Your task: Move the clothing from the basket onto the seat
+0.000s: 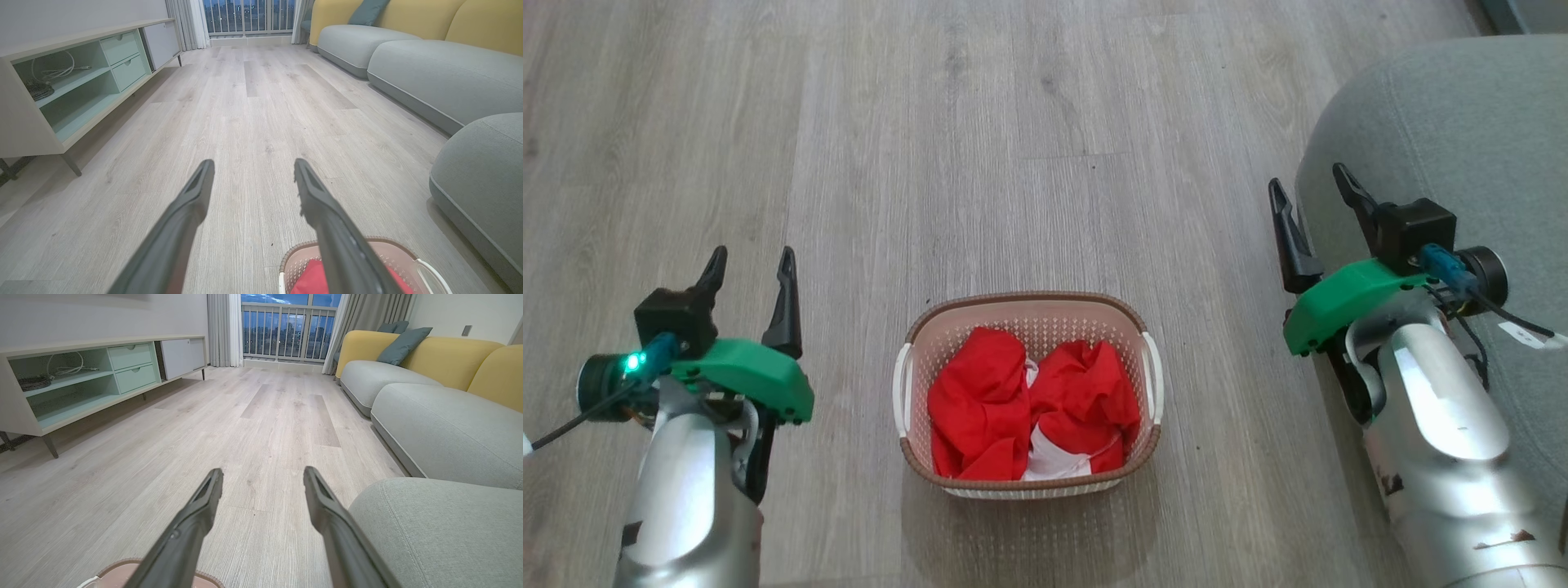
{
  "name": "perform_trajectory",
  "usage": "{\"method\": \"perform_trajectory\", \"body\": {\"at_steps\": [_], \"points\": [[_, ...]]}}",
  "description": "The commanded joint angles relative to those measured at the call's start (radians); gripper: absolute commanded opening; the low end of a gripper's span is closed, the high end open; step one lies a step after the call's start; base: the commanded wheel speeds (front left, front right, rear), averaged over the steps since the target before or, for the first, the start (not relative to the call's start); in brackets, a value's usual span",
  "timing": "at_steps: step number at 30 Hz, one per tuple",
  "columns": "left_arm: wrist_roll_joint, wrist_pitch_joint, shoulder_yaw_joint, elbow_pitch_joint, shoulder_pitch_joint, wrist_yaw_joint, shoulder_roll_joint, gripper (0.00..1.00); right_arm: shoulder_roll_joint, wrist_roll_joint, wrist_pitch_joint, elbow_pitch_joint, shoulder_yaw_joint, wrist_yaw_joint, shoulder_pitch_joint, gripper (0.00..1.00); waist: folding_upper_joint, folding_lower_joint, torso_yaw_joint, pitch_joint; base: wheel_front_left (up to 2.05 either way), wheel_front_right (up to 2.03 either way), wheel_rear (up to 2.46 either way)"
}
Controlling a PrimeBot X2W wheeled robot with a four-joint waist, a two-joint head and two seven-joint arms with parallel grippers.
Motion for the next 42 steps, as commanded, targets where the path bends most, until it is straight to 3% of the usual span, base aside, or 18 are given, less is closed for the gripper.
{"method": "perform_trajectory", "body": {"at_steps": [1, 18, 30, 35, 42], "points": [[0.001, -0.013, 0.033, -0.029, -0.047, 0.001, 0.028, 1.0, 0.009, -0.005, -0.009, -0.03, 0.014, 0.0, -0.031, 1.0, 0.0, 0.0, -0.001, 0.002, 0.0, 0.0, 0.0], [-0.012, -0.013, 0.031, -0.044, -0.073, -0.002, 0.02, 1.0, 0.017, 0.007, -0.009, -0.039, -0.008, 0.0, -0.064, 1.0, 0.0, 0.0, 0.004, 0.079, 0.0, 0.0, 0.0], [-0.073, -0.013, -0.002, -0.065, -0.17, -0.009, -0.001, 1.0, 0.03, 0.025, -0.009, -0.12, -0.057, 0.0, -0.16, 1.0, 0.0, 0.0, -0.004, 0.351, 0.0, 0.0, 0.0], [-0.109, -0.013, -0.058, -0.065, -0.242, -0.01, -0.01, 1.0, 0.033, 0.009, -0.009, -0.17, -0.076, 0.0, -0.231, 1.0, 0.0, 0.0, -0.004, 0.519, 0.0, 0.0, 0.0], [-0.166, -0.013, -0.178, -0.021, -0.305, -0.01, -0.012, 1.0, 0.034, -0.024, -0.009, -0.224, -0.077, 0.0, -0.311, 1.0, 0.0, 0.0, -0.015, 0.671, 0.0, 0.0, 0.0]]}}
